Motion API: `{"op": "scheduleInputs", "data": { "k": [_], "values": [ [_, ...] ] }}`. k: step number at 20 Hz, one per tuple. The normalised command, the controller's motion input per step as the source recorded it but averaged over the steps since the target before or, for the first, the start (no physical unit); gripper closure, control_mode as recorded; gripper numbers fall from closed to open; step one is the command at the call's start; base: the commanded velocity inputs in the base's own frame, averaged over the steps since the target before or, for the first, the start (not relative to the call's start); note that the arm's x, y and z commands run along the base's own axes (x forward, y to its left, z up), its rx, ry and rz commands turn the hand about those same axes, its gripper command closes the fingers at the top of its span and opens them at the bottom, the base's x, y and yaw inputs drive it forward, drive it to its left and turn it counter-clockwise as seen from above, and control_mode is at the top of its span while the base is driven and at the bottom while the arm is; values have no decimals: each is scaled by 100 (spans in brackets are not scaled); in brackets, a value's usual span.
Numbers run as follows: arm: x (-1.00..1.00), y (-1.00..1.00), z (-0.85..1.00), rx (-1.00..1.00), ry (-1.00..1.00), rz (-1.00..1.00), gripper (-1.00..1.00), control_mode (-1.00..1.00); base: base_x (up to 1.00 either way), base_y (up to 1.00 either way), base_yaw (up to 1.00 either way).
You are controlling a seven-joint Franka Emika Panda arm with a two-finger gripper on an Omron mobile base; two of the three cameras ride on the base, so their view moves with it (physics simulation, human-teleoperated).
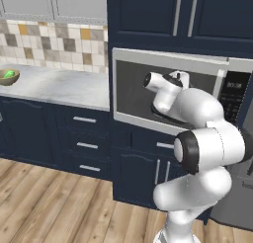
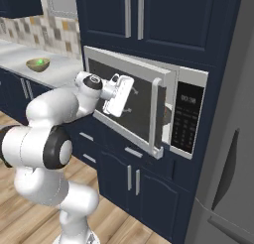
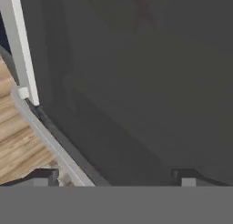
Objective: Place the bowl containing the squash and fish in the microwave. Close the microwave door and press the start button to microwave the meal.
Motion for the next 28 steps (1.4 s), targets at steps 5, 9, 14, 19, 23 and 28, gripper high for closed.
{"op": "scheduleInputs", "data": {
  "k": [5, 9, 14, 19, 23, 28],
  "values": [
    [100, -47, -7, 5, -5, 1, -100, -100, 0, 0, 0],
    [96, -68, -22, 10, -10, 10, -100, -100, 0, 0, 0],
    [32, -79, -21, 9, -20, 19, -100, -100, 0, 0, 0],
    [-99, -57, -21, 8, -34, 26, -100, -100, 0, 0, 0],
    [-100, -17, -3, 6, -39, 27, -100, -100, 0, 0, 0],
    [-100, -2, 3, 3, -36, 32, -100, -100, 0, 0, 0]
  ]
}}
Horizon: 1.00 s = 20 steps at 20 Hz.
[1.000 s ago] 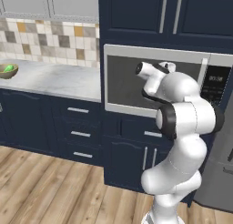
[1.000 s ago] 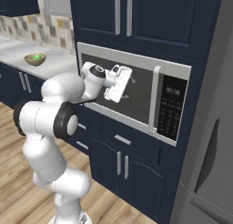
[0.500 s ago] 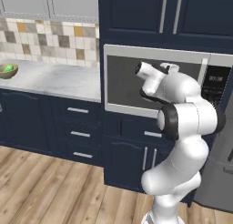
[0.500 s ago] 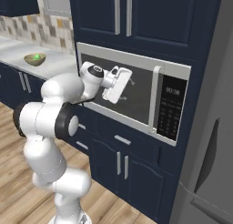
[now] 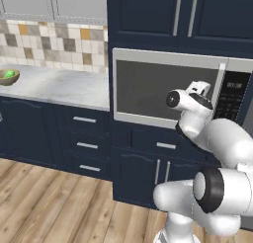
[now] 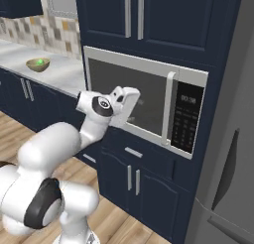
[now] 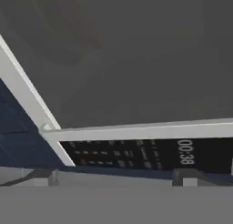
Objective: Place the bowl containing the squash and fish in the microwave. Close the microwave door and press the start button to microwave the meal.
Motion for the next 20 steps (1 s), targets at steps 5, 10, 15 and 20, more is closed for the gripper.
{"op": "scheduleInputs", "data": {
  "k": [5, 10, 15, 20],
  "values": [
    [-100, -26, 17, 4, -21, 40, -100, -100, 0, 0, 0],
    [-96, -41, 27, 16, -20, 20, -100, -100, 0, 0, 0],
    [-45, -19, 16, 50, -35, -16, -100, -100, 0, 0, 0],
    [-41, -22, 1, 76, -38, -19, -100, -100, 0, 0, 0]
  ]
}}
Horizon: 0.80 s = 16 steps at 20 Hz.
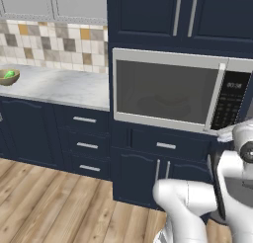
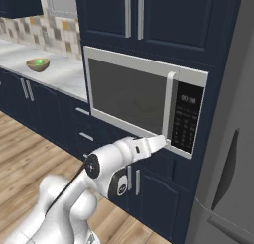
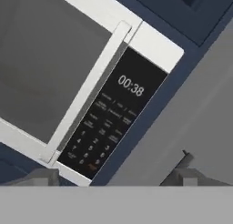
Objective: Place the bowl containing the squash and fish in the microwave. Close the microwave door and press the start button to microwave the meal.
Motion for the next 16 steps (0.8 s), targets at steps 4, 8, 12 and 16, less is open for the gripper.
{"op": "scheduleInputs", "data": {
  "k": [4, 8, 12, 16],
  "values": [
    [-27, -5, 0, 86, -26, -18, -100, -100, 0, 0, 0],
    [-9, 0, 0, 89, -17, -9, -100, -100, 0, 0, 0],
    [-2, 6, 8, 81, -11, -9, -100, -100, 0, 0, 0],
    [-4, 24, 0, 47, -2, -8, -100, -100, 0, 0, 0]
  ]
}}
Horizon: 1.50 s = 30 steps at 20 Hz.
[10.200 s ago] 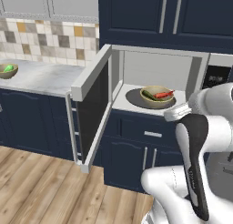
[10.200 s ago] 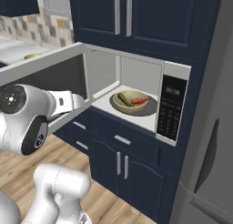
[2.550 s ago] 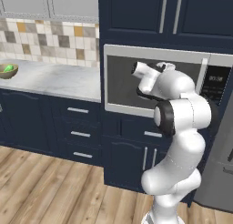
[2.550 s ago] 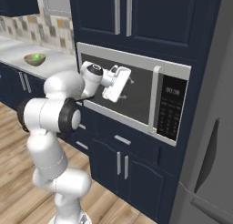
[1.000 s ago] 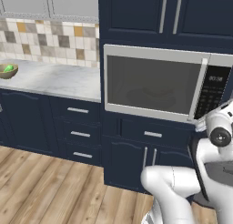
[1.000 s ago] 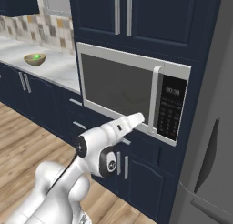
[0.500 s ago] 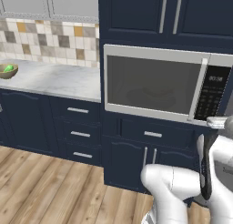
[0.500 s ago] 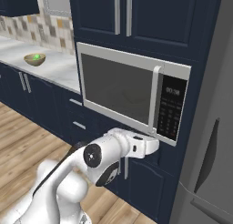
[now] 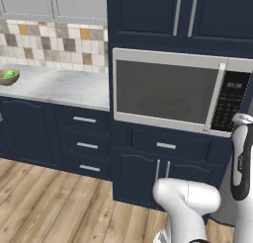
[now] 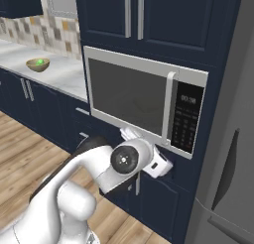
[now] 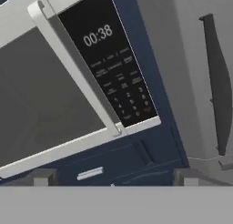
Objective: Place the bowl containing the squash and fish in the microwave. Close the microwave door and press the start button to microwave the meal.
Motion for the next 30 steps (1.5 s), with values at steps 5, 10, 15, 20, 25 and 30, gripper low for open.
{"op": "scheduleInputs", "data": {
  "k": [5, 10, 15, 20, 25, 30],
  "values": [
    [0, 18, -14, 7, 0, -6, -100, -100, 0, 0, 0],
    [0, 25, -7, 0, 0, -8, -100, -100, 0, 0, 0],
    [-5, 1, -1, 0, 0, -3, 100, -100, 0, 0, 0],
    [-2, 0, -3, 4, 0, -3, 100, -100, 0, 0, 0],
    [0, -9, 10, 25, 0, -7, 100, -100, 0, 0, 0],
    [-2, -22, 7, 23, 0, -10, 100, -100, 0, 0, 0]
  ]
}}
